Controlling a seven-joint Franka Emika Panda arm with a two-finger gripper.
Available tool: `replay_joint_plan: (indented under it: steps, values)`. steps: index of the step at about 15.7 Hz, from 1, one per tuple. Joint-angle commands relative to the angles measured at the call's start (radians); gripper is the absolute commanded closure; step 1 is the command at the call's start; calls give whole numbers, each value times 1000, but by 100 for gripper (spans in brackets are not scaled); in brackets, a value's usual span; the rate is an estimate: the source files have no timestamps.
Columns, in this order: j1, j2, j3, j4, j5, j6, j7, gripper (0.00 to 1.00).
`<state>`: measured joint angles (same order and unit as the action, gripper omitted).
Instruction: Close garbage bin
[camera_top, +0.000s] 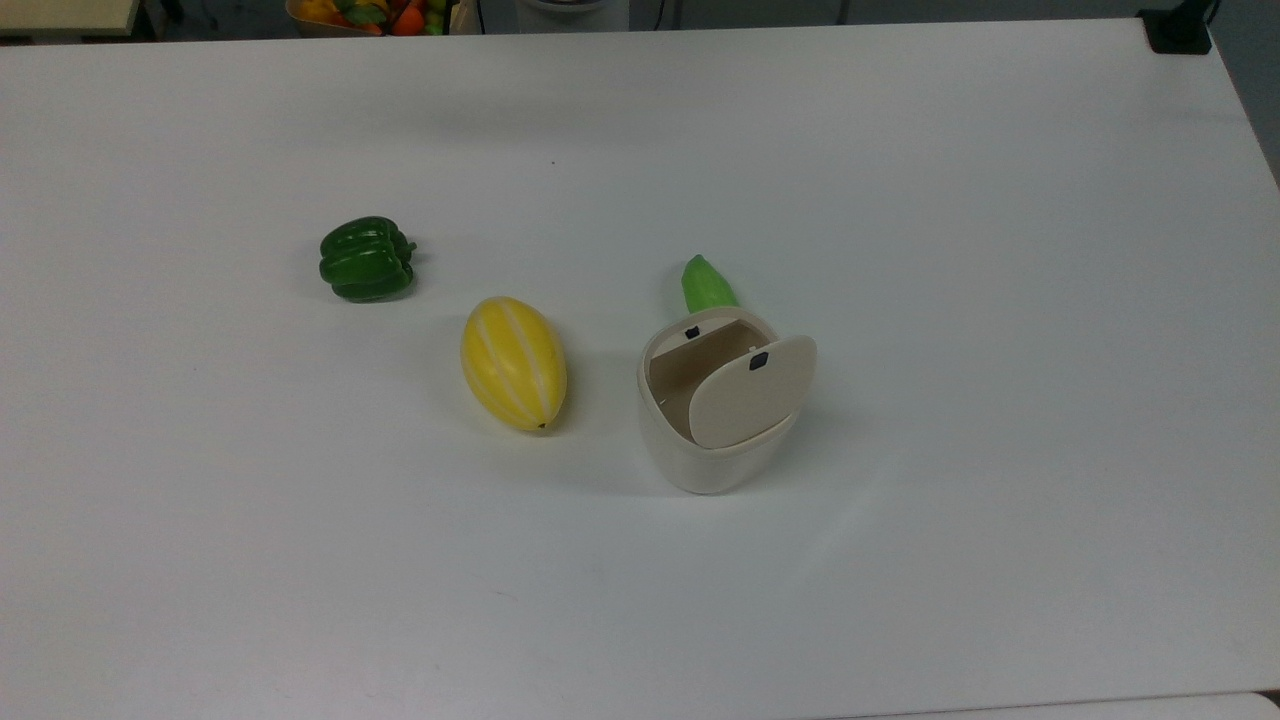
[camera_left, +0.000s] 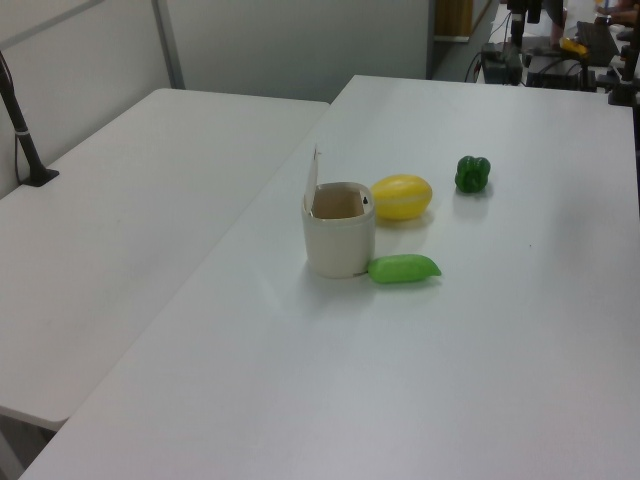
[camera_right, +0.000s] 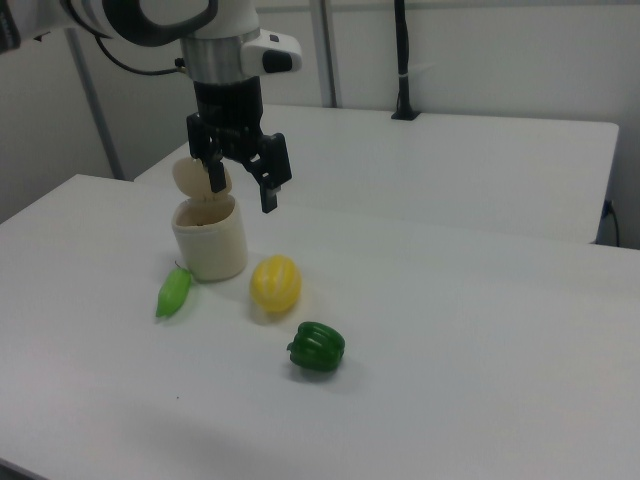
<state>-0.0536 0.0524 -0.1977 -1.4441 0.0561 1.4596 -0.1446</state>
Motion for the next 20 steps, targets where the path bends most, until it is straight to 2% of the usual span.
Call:
replay_joint_plan:
  steps: [1, 4, 20]
  values:
    - [1, -19, 4, -6, -16, -47, 11, 0]
    - [3, -19, 4, -6, -16, -84, 11, 0]
    - [15, 10, 12, -6, 2, -71, 7, 0]
